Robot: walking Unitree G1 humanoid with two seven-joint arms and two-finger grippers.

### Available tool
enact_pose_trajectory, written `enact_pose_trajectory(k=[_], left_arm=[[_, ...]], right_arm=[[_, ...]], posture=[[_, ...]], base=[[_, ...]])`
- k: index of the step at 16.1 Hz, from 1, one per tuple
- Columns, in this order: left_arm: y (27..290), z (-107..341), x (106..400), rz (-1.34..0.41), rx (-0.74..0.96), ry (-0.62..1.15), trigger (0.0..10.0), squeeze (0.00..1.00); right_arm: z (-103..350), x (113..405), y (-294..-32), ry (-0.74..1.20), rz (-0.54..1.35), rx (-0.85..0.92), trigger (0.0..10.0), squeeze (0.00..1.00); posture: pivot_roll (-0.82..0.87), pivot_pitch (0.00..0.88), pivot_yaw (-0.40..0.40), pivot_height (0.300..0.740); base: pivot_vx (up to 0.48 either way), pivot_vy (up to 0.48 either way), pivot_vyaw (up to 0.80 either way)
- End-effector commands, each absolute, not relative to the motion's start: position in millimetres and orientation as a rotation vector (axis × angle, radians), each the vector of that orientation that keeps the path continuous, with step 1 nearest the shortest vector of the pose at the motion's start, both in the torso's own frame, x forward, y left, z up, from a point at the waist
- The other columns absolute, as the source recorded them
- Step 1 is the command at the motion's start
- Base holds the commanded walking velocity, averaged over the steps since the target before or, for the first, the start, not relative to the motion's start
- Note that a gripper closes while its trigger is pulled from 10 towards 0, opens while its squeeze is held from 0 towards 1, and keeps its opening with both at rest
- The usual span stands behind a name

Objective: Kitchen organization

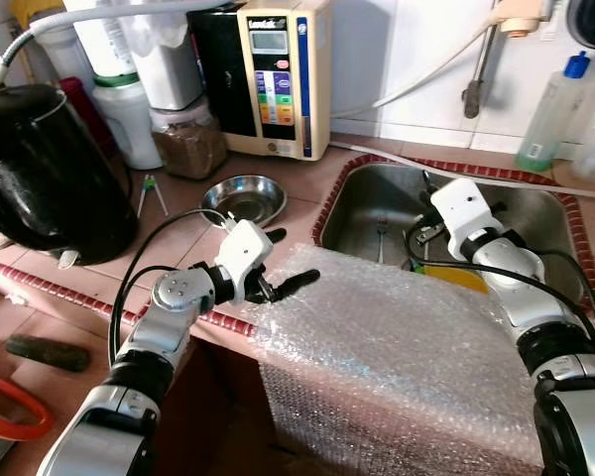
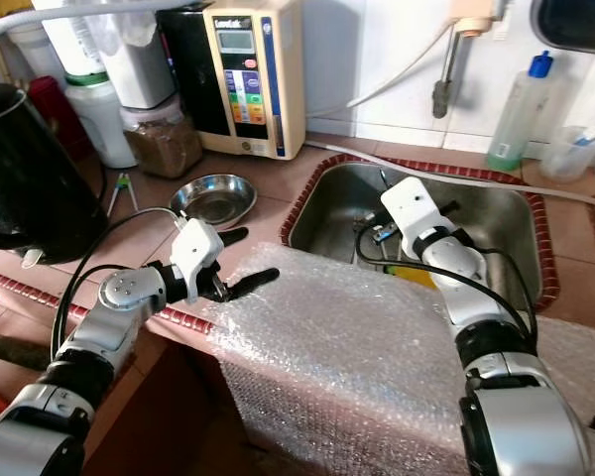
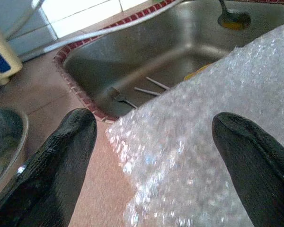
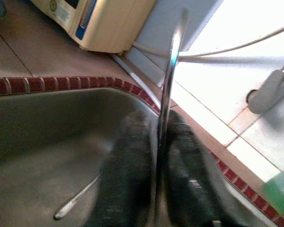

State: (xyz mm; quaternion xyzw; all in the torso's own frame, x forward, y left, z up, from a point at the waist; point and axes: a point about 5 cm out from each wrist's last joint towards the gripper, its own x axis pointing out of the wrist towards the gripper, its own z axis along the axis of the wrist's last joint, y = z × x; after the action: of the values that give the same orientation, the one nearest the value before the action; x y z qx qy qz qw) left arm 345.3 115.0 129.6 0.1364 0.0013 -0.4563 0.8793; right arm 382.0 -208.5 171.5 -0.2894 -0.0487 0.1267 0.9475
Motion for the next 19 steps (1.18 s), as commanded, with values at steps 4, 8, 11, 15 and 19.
enact_pose_trajectory(k=[4,8,11,15,19], left_arm=[[128.0,133.1,341.4,-0.933,0.306,0.003,10.0,1.0],[129.7,133.1,337.7,-0.927,0.292,0.012,10.0,1.0],[126.2,136.1,340.1,-0.928,0.281,0.005,10.0,1.0],[127.9,144.1,347.5,-0.836,0.182,-0.03,10.0,1.0],[128.6,156.1,360.5,-0.741,-0.06,-0.043,10.0,1.0]], right_arm=[[177.0,388.2,-197.1,-0.113,0.282,-0.559,10.0,1.0],[156.0,380.4,-197.6,-0.079,0.282,-0.506,10.0,1.0],[151.9,376.0,-197.6,-0.094,0.292,-0.48,10.0,1.0],[151.3,351.6,-175.4,-0.238,0.379,-0.421,10.0,1.0],[140.8,308.0,-147.7,-0.274,0.413,-0.345,10.0,1.0]], posture=[[0.16,0.0,0.07,0.74],[0.16,0.0,0.076,0.74],[0.16,0.0,0.08,0.74],[0.13,0.0,0.082,0.74],[0.08,0.0,0.084,0.74]], base=[[0.0,0.0,0.0],[0.0,0.0,0.0],[0.0,0.0,0.0],[0.0,0.0,0.0],[0.0,0.0,0.0]])
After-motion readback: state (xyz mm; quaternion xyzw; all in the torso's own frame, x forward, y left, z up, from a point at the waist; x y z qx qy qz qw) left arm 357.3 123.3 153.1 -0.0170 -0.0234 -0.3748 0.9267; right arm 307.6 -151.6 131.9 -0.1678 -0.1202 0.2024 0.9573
